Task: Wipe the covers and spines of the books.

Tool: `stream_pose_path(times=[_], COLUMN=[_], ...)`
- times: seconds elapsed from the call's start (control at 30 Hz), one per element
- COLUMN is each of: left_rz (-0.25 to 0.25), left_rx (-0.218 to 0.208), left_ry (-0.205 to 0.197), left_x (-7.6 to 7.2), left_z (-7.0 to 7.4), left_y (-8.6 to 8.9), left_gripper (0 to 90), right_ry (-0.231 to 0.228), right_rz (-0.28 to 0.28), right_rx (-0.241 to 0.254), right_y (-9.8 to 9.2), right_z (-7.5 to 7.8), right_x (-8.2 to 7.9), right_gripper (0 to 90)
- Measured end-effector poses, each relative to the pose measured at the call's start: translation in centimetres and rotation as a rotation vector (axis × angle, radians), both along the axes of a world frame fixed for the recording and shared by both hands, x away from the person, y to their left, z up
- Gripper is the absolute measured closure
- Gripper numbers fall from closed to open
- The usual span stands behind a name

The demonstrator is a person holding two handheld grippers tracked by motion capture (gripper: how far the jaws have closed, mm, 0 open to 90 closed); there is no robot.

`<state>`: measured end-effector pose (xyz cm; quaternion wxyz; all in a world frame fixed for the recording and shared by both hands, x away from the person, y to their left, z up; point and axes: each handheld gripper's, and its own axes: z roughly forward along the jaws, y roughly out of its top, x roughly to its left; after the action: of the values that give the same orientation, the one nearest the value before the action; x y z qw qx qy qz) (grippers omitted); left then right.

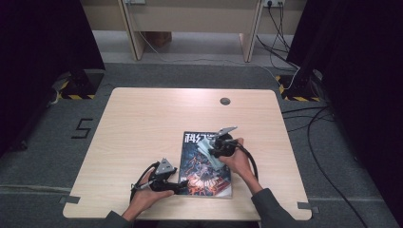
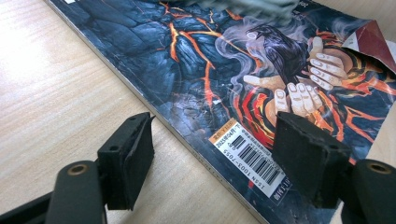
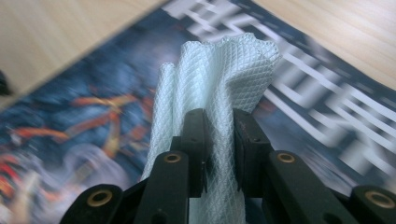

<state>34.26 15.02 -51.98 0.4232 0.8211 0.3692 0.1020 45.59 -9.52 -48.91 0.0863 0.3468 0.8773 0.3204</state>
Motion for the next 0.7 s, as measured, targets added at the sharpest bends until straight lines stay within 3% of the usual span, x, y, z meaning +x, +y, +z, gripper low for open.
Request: stream_pose_path(times=[0.03,0.07,0.13,0.3,0.5,0.67,0.7], left_rz=[-0.001,-0.001,-0.001,-0.002,0.001,0.002,0.002], left_rx=[0.000,0.000,0.001,0.001,-0.001,-0.002,-0.002], left_ry=[0.000,0.000,-0.001,-0.001,-0.001,0.000,0.000], left_x=[0.0,0.0,0.0,0.0,0.0,0.0,0.0], left_z=[0.0,0.0,0.0,0.0,0.0,0.0,0.0], left_y=[0.0,0.0,0.0,0.0,0.0,0.0,0.0], left_gripper=[28.3,28.3,28.3,28.3,28.3,28.2,28.2], right_ry=[-0.003,-0.003,0.000,-0.015,0.012,0.016,0.016], right_rz=[0.032,0.032,0.083,0.137,0.130,0.080,0.080], right_rx=[0.006,0.006,0.007,-0.009,0.030,0.023,0.023], right_y=[2.0,2.0,4.5,6.7,5.7,2.1,2.1], right_z=[-0.1,-0.1,-0.1,-0.1,-0.3,-0.2,-0.2], right_x=[-0.3,-0.3,-0.7,-1.3,-1.2,-1.0,-1.0], right_gripper=[77.0,77.0,77.0,77.0,76.3,76.3,76.3])
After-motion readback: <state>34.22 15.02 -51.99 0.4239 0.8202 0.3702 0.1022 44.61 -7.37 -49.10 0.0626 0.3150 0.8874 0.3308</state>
